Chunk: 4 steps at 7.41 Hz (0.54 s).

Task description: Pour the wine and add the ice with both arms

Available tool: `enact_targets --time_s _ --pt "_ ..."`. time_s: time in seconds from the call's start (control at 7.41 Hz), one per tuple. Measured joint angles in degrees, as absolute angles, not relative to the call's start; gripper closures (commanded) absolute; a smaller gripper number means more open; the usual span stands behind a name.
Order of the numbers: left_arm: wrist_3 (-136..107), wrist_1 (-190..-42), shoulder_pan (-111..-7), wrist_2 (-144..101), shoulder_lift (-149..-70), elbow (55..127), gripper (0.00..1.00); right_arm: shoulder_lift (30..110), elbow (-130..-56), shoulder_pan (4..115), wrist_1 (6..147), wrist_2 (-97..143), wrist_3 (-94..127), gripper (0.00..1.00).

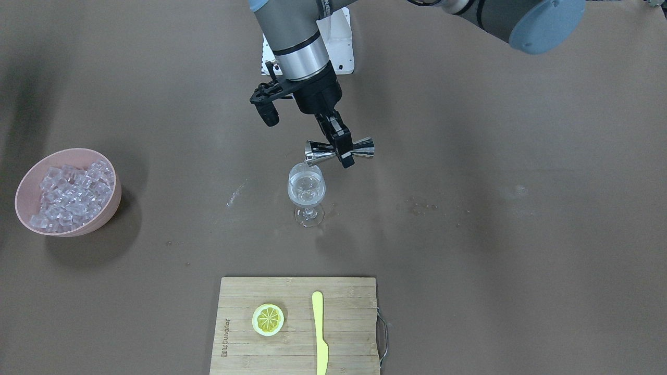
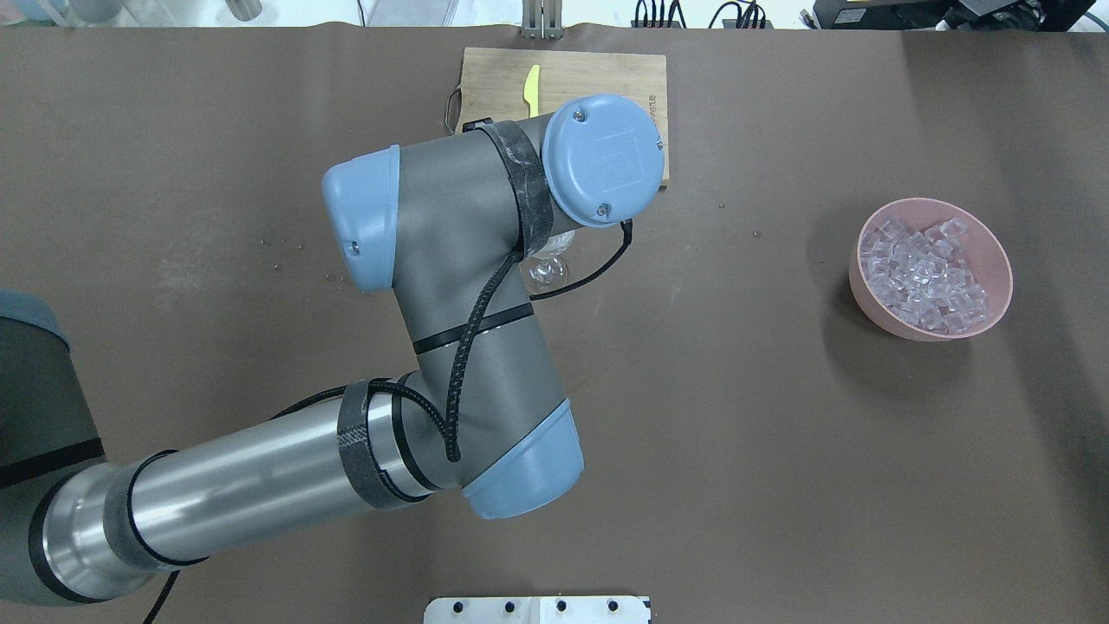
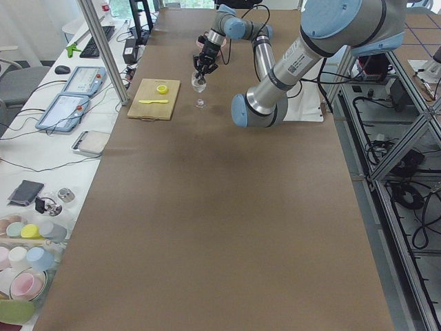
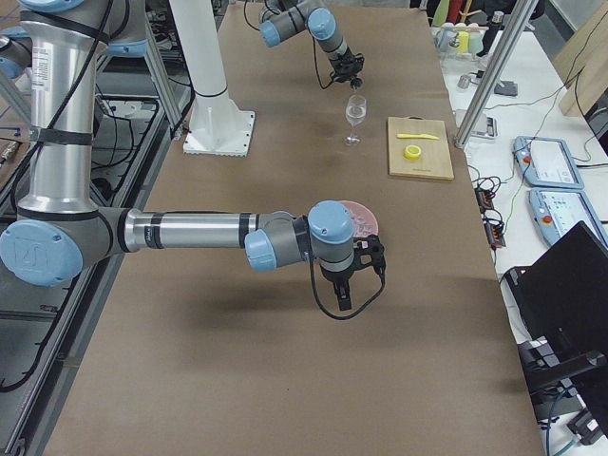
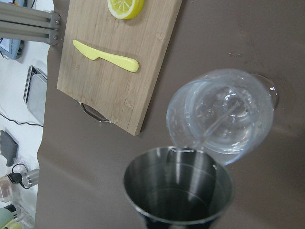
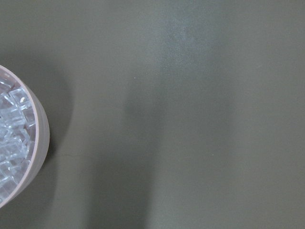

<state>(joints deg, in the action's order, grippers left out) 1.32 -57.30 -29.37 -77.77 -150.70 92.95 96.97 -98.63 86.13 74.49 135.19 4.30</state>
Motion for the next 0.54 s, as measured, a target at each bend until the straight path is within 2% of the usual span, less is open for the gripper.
enact_targets --time_s 0.54 --pt "3.8 -55.3 -29.3 -75.8 -151.9 91.4 1.0 97.0 -98.6 86.1 74.4 135.3 4.3 0.0"
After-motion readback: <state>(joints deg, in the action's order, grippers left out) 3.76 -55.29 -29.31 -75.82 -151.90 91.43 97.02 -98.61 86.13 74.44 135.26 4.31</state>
